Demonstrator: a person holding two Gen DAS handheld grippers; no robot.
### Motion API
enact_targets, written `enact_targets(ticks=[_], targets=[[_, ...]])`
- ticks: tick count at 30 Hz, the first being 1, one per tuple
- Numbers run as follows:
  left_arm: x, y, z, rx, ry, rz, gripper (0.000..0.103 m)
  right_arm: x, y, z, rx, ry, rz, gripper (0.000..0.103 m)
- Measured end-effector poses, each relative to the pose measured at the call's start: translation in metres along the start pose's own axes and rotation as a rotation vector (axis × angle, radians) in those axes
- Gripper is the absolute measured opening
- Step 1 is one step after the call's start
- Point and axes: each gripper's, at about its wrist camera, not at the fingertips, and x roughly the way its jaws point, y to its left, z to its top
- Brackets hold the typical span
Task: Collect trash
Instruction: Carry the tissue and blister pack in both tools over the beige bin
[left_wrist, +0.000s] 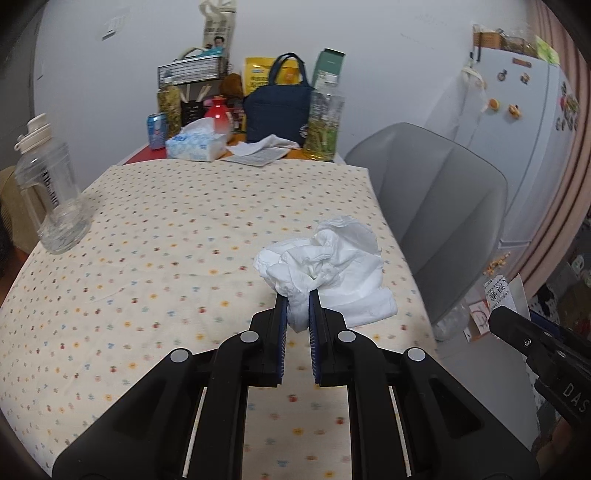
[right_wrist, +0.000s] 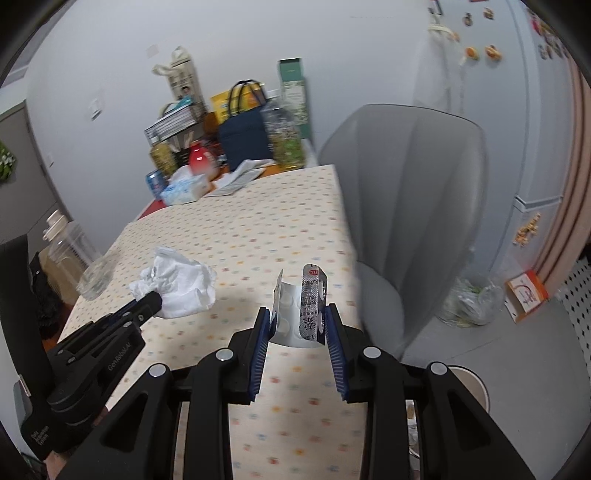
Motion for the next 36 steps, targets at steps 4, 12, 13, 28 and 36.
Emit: enact_targets(ticks=[4,12,13,28,36], targets=[[0.006,-0.029,-0.003,0.042,0.015,-0.018,0.011,-0.005,-0.035,-0.003,0.047,-0.003,-0.026,0.03],[0.023,-0.108,-0.015,0.142,0.071,-0.082,0.011,-0.019,-0.105,-0.017,0.143,-0.022,-0.067,0.031],[0.024,-0.116,-0.017,0.152,0.076,-0.091,0.011,-0.02,-0.112,-0.02,0.152,-0.02,-0.072,0.031],[0.035,-0.214,-0.05,0.326,0.142,-0.124,0.011,-0.02,-0.218,-0.071,0.333,-0.001,-0.131,0.033],[0.045,-0.241,-0.062,0.379,0.176,-0.142,0.011,-0.018,-0.259,-0.088,0.401,0.022,-0.177,0.058]])
